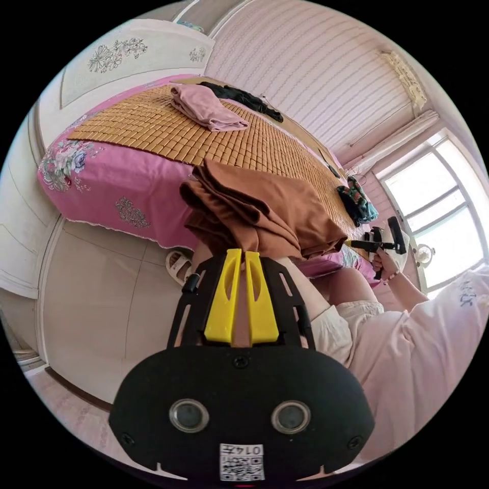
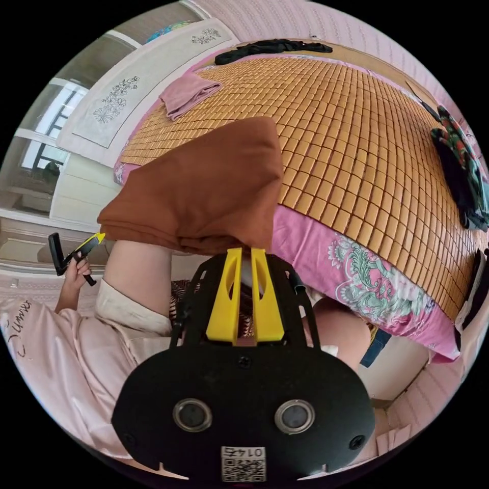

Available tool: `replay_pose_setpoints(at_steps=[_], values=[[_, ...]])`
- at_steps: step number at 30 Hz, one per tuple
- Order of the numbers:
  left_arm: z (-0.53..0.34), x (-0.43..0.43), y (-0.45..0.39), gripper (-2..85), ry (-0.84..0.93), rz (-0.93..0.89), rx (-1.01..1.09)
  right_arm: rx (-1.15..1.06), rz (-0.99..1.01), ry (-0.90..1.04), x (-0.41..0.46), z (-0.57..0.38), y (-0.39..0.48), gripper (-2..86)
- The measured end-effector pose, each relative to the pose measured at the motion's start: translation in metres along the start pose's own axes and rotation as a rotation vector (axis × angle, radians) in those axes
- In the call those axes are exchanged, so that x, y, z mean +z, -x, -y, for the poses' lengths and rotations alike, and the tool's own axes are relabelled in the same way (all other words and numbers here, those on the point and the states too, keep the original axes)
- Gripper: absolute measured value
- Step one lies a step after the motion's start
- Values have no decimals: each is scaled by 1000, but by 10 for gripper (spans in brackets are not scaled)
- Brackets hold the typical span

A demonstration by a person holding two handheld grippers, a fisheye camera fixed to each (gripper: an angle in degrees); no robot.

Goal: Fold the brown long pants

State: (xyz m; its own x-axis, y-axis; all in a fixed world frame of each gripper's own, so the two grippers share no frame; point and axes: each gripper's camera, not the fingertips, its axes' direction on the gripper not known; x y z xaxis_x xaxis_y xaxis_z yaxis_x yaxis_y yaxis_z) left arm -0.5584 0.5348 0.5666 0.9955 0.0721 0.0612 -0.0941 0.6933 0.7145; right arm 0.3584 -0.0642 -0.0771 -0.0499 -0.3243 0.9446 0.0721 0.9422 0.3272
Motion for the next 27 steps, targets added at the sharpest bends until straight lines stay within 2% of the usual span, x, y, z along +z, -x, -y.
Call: replay_pose_setpoints(at_steps=[2, 4, 7, 10, 13, 15, 17, 18, 22, 27], values=[[-5, 4, -5, -8, 10, 63, 36, -33, -37, -61, -6, -14, 14, 42], [-15, 7, -3, -8, -6, 52, -1, -91, -60, -130, -13, -21, 33, 56], [-28, 9, 1, -8, -25, 41, -22, -317, 88, -196, -9, -19, 88, 85], [-38, 11, 2, -8, -37, 54, -18, -553, 208, -120, 21, -4, 161, 127], [-48, 15, 3, -8, -37, 59, -8, -692, 138, -63, 52, 3, 230, 143], [-53, 19, 6, -8, -35, 50, -15, -757, 52, 7, 85, -1, 268, 105], [-59, 21, 7, -9, -31, 46, -21, -746, -23, 48, 109, -10, 279, 86], [-62, 23, 7, -9, -34, 84, -12, -702, 11, -14, 107, -17, 274, 68], [-75, 29, 2, -9, -27, 121, 61, -587, 111, -25, 98, -31, 248, 24], [-87, 37, 11, -6, -29, 63, 40, -503, -178, -44, 84, -66, 181, 9]])
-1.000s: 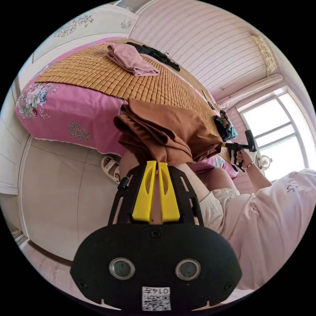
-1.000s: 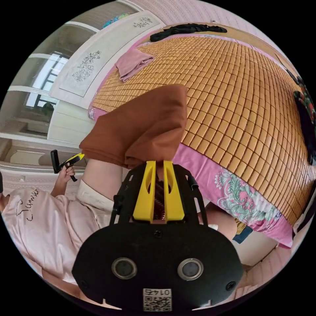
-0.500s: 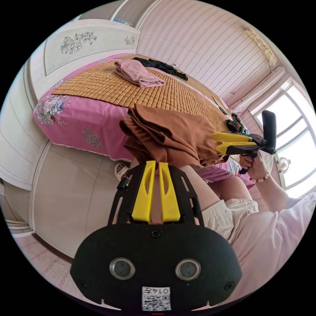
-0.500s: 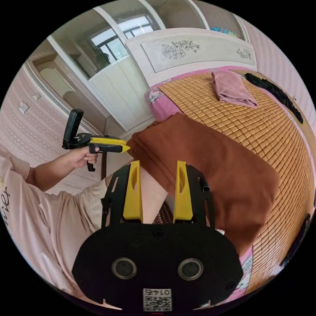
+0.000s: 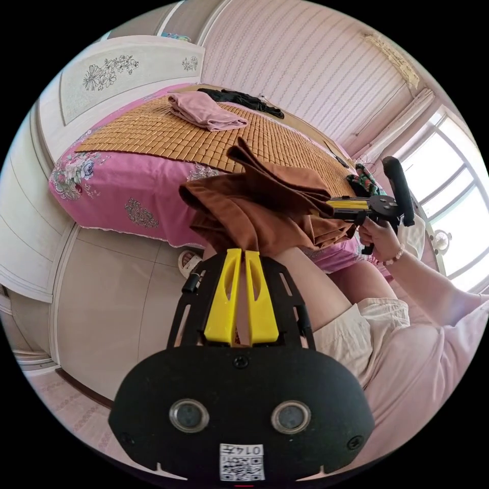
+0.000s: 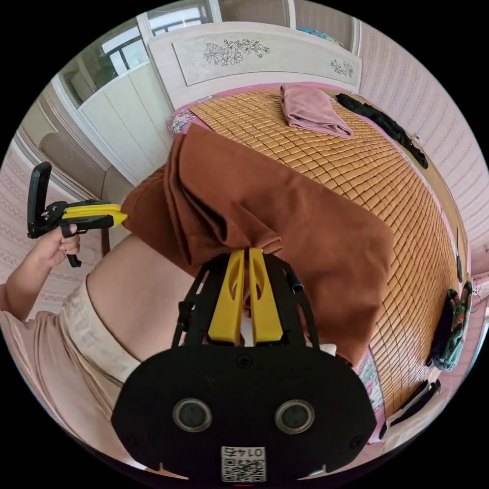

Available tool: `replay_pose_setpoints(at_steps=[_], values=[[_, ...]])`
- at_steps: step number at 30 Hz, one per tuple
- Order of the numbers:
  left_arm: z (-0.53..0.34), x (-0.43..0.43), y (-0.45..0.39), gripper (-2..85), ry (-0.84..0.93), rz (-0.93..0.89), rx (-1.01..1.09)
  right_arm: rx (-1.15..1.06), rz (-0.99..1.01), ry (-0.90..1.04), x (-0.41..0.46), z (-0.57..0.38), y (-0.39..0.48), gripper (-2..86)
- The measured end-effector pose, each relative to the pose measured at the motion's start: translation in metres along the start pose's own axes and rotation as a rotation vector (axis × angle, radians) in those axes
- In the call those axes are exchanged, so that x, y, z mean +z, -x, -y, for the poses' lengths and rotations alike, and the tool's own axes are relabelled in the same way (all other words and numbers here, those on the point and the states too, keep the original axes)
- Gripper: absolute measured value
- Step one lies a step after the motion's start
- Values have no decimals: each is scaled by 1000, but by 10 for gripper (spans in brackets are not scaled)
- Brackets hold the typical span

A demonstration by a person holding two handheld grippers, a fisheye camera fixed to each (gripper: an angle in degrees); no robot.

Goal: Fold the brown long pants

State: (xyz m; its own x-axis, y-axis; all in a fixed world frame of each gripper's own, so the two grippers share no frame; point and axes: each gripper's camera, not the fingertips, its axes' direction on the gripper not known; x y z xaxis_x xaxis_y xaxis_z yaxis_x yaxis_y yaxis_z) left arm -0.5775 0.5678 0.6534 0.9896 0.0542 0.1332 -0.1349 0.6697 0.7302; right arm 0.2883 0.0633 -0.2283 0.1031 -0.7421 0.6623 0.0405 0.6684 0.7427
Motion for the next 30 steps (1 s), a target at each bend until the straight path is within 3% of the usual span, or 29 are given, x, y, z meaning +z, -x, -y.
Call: replay_pose_setpoints(at_steps=[5, 8, 13, 15, 19, 23, 26, 30], values=[[-9, -3, 7, 24, -40, -12, 19, 365, -31, -39, -53, -102, -104, 4], [-8, -15, 20, 36, -68, -52, -7, 586, -188, -131, -120, -174, -155, 3], [11, -38, 32, 66, -254, 179, -18, 905, -402, -301, -213, -271, -197, 1], [27, -26, 37, 78, -245, 166, -24, 1038, -479, -437, -240, -307, -196, 0], [59, 32, 51, 131, -77, 3, -122, 1012, -423, -460, -235, -316, -184, 1], [71, 82, 51, 108, 157, -45, -157, 863, -346, -301, -182, -289, -156, 4], [74, 78, 48, 49, 139, -103, -107, 717, -270, -196, -136, -261, -129, 11], [62, 31, 5, 36, 34, -108, 206, 491, -167, -108, -85, -213, -91, 43]])
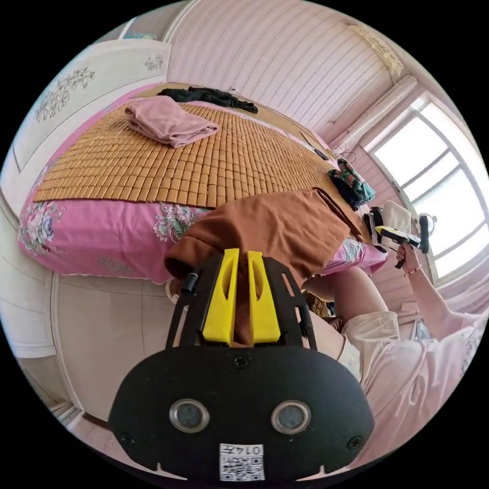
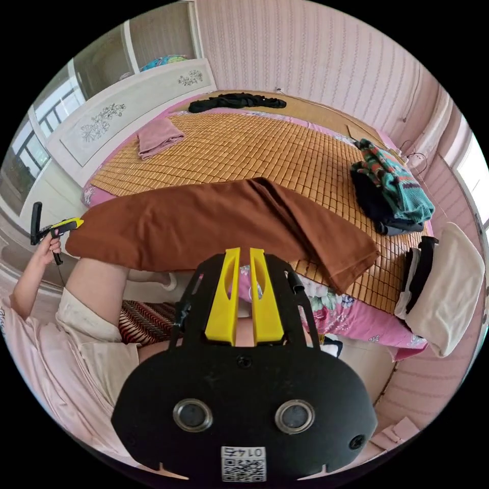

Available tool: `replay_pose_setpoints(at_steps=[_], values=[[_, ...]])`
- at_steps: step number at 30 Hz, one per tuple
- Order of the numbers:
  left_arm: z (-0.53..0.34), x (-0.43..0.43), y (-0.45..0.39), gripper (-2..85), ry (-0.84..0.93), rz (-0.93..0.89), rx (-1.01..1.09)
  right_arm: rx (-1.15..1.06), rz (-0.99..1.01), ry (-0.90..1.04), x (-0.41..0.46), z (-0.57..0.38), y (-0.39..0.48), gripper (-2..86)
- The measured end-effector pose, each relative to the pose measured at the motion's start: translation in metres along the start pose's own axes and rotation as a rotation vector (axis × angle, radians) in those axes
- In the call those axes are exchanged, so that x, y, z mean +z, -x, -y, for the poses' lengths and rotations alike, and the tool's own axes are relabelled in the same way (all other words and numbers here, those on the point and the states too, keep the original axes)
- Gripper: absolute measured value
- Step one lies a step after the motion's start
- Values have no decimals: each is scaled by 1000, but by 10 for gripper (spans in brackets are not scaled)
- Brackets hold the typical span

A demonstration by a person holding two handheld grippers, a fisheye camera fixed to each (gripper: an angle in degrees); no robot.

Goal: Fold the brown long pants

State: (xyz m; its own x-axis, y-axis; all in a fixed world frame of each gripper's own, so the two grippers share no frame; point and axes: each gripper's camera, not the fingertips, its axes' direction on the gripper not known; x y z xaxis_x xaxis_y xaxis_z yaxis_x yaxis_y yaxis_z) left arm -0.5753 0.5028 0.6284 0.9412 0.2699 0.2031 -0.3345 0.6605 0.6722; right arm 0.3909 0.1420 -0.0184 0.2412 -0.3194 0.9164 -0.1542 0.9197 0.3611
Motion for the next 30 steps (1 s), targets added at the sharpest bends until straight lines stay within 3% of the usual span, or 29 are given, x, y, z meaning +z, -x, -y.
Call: replay_pose_setpoints(at_steps=[5, 10, 16, 21, 30], values=[[-43, -36, -69, 21, -42, -123, 282, -219, 54, -55, 22, 44, 75, 69], [-102, -18, -109, -5, 148, -53, 404, -417, 226, -167, 33, 98, 160, 123], [-105, -30, -94, -8, 73, -99, 267, -610, 463, 42, 82, 149, 259, 118], [-103, -49, -69, 1, 39, -262, 85, -831, 596, 405, 134, 125, 317, 78], [-67, -69, -56, 62, -43, -87, 118, -703, 720, 395, 117, 81, 271, 9]])
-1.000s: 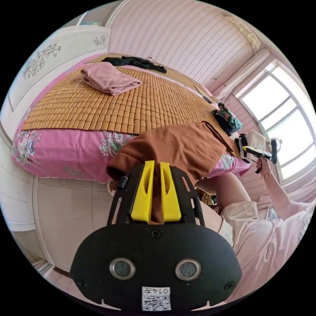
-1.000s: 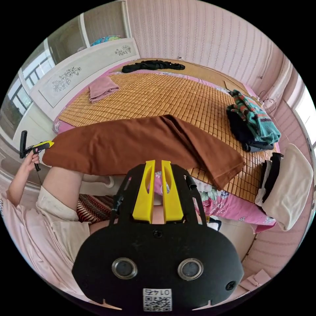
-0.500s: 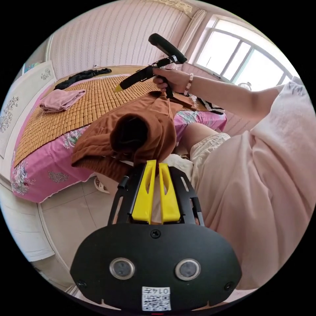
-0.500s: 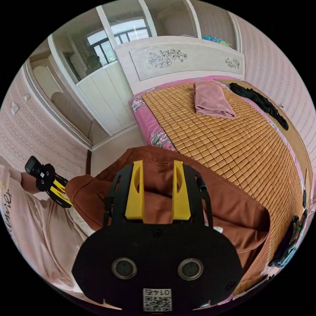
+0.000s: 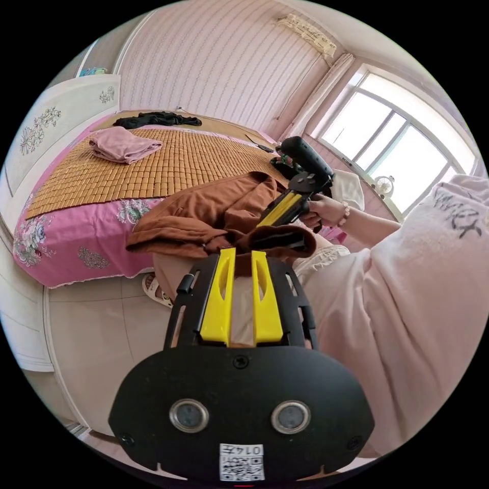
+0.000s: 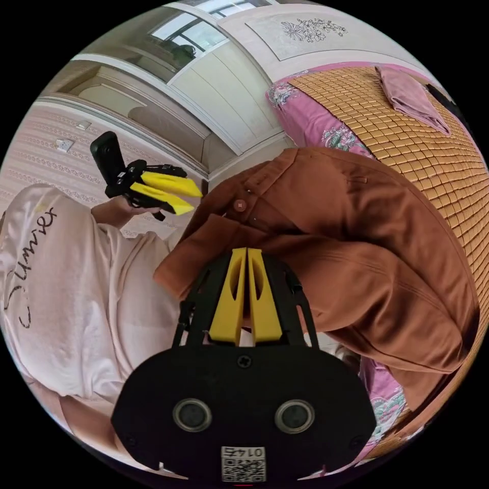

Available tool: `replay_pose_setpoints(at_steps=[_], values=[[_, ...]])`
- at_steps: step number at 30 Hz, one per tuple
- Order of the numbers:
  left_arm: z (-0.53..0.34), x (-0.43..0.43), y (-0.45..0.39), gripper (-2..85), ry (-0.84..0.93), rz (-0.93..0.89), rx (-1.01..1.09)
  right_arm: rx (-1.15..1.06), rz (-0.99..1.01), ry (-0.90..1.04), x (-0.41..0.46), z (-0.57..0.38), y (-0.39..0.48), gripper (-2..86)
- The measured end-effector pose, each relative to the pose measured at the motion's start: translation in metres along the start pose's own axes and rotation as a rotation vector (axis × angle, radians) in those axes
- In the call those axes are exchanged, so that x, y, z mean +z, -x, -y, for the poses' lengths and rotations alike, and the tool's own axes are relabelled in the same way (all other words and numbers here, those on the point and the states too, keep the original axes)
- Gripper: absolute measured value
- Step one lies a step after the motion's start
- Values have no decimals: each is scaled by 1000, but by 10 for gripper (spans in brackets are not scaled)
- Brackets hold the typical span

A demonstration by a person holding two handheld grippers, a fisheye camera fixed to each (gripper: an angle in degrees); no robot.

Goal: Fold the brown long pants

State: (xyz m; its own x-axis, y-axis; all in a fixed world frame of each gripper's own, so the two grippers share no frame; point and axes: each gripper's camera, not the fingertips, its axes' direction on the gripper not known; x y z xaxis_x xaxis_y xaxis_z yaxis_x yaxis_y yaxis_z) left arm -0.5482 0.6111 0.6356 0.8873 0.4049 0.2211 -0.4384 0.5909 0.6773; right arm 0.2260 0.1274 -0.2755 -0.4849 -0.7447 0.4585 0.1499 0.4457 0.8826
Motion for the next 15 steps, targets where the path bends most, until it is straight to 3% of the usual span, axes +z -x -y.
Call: replay_pose_setpoints(at_steps=[6, 13, 15], values=[[27, 3, 82, 104, -9, 46, -295, 34, -123, -113, -11, -38, 28, 61], [28, 24, 165, 137, -150, -330, -748, 22, -254, -164, -20, -48, 48, 159], [26, 26, 172, 144, -195, -377, -821, -27, -183, -120, -15, -45, 52, 233]])
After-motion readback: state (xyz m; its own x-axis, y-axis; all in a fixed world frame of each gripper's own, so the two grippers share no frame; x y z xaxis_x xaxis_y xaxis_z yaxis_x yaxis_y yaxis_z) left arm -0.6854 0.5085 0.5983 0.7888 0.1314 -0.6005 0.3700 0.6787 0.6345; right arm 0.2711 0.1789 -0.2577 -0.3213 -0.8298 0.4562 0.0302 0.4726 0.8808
